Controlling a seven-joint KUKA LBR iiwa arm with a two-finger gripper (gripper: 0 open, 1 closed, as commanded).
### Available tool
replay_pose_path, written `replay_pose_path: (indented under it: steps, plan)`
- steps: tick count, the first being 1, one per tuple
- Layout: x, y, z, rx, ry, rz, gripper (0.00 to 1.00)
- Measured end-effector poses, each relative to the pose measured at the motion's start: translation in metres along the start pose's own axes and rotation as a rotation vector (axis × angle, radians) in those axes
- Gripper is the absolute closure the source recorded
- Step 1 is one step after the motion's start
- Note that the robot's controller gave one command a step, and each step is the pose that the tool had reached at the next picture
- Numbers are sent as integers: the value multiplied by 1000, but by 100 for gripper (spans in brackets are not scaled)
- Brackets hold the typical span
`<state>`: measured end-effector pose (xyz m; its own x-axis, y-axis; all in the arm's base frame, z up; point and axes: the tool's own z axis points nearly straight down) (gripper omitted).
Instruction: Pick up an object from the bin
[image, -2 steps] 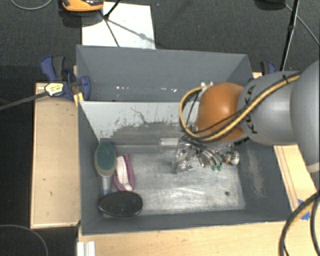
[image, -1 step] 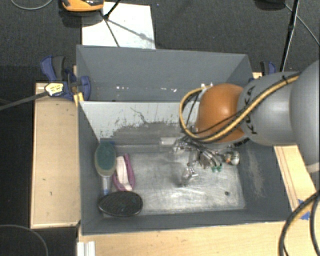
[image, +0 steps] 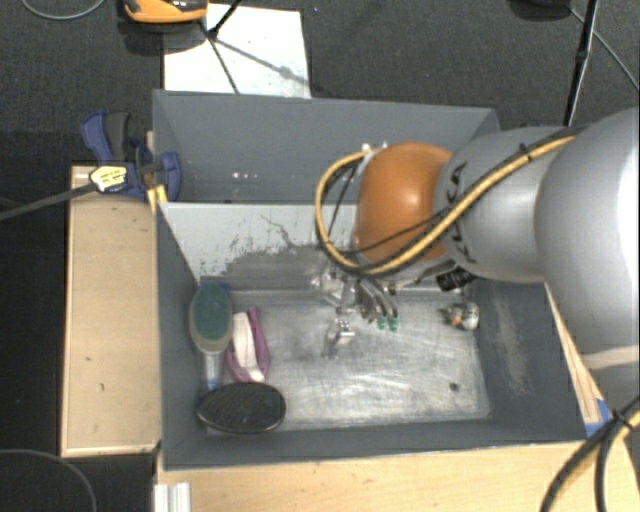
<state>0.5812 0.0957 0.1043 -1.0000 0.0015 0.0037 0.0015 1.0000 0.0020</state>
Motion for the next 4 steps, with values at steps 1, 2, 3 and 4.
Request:
replay_pose_path:
  steps: [1,2,3,4]
  plan:
    - [2,-45,25,2,12,-71,0]
    - [22,-33,3,1,-3,77,0]
    - [36,-42,12,2,-1,212,0]
    - [24,2,-86,-3,-15,263,0]
